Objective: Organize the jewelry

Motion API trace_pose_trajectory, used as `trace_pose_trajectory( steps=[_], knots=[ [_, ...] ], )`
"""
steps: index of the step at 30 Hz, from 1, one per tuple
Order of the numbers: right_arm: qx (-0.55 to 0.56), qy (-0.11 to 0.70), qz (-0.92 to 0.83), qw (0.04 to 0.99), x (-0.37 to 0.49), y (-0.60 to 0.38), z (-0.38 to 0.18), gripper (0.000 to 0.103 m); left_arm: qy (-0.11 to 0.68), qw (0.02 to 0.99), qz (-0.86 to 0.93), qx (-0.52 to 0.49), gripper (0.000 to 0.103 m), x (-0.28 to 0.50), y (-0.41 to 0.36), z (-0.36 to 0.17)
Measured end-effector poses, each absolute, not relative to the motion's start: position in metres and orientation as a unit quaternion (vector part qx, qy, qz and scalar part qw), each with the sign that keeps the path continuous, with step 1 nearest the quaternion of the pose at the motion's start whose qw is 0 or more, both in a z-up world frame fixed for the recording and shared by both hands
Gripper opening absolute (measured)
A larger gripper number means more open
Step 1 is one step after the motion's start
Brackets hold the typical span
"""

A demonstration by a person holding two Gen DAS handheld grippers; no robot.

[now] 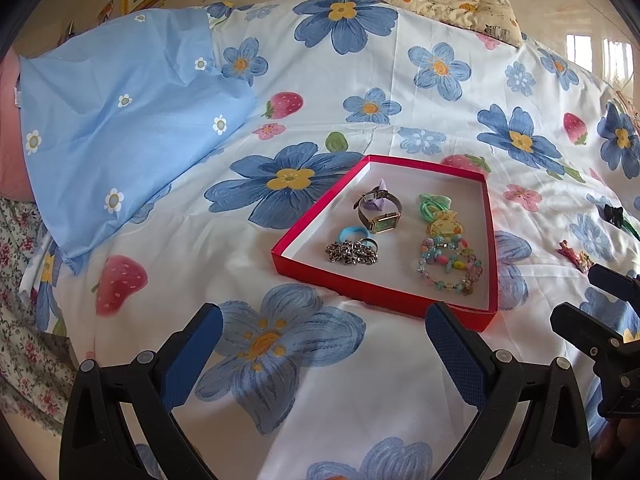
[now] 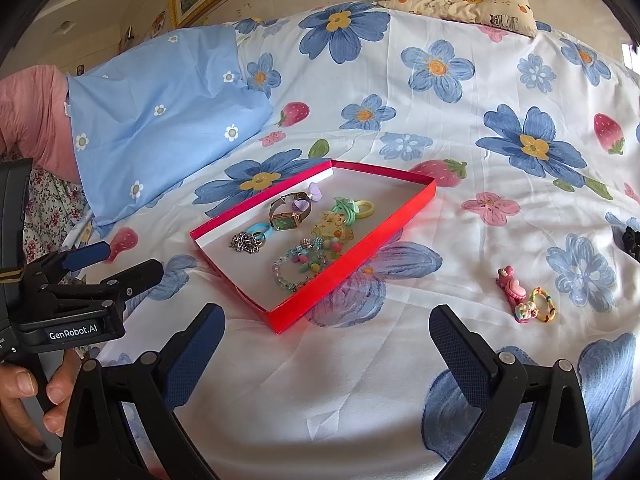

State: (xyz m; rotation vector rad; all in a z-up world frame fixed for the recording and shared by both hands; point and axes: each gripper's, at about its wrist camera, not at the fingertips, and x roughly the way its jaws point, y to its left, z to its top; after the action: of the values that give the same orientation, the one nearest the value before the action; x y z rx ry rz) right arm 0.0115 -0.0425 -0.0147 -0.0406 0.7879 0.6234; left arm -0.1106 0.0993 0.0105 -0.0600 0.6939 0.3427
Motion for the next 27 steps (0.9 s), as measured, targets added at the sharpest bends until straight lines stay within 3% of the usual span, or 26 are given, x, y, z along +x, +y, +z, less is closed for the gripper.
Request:
trace_pose_trajectory(
  steps=[27],
  knots=[
    [-0.023,0.376,0.302,0.876,0.0108,-0.0394,-0.0121,0.103,0.339,0.925,0.168,-0.031,0.102,-0.1109,0.1008,0.0081]
  ],
)
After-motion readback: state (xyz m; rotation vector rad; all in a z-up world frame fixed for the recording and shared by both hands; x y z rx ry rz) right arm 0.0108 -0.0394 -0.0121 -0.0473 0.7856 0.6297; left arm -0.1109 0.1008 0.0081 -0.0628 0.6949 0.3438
